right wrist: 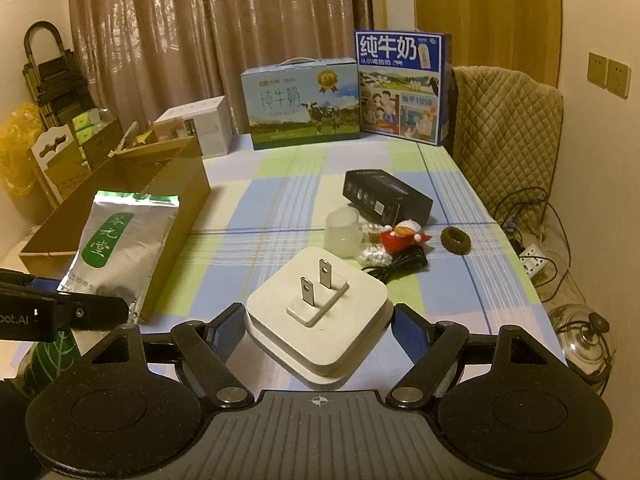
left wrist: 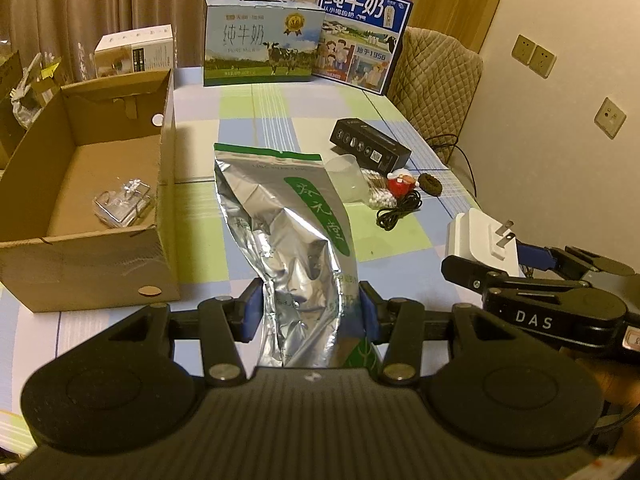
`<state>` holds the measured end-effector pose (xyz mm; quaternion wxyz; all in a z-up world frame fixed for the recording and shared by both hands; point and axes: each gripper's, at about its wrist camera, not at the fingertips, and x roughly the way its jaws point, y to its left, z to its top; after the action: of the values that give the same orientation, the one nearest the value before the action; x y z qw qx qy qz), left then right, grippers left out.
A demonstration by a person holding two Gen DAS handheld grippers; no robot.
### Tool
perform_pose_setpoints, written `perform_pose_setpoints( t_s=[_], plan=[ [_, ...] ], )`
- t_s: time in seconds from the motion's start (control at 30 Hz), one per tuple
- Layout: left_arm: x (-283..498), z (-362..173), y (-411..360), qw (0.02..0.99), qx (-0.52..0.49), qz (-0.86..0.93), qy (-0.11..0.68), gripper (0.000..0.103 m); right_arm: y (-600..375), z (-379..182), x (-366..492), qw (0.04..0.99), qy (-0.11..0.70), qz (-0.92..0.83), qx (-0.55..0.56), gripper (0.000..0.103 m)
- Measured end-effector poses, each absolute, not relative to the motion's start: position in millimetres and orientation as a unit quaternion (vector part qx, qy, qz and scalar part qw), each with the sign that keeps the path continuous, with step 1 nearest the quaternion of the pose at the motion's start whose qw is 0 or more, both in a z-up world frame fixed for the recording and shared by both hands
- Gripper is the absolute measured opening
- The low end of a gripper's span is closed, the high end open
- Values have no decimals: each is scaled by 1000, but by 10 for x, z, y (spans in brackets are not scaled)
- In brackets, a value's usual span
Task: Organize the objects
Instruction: 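Carry the foil bag and plug adapter over the cardboard box with both grippers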
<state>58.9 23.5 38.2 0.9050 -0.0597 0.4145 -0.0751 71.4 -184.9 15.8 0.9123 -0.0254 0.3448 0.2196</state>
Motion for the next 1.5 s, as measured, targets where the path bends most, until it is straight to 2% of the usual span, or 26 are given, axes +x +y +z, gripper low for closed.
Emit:
perform_pose_setpoints(
  t_s=[0.87, 1.5],
  plan=[
    [485, 463, 451, 908, -63, -70, 407, 43, -1619, 189, 669, 908, 343, 239, -41, 76],
    [553, 841, 1263, 916, -26, -28, 399, 43, -576, 462, 753, 890, 313, 324, -71, 76]
  ],
)
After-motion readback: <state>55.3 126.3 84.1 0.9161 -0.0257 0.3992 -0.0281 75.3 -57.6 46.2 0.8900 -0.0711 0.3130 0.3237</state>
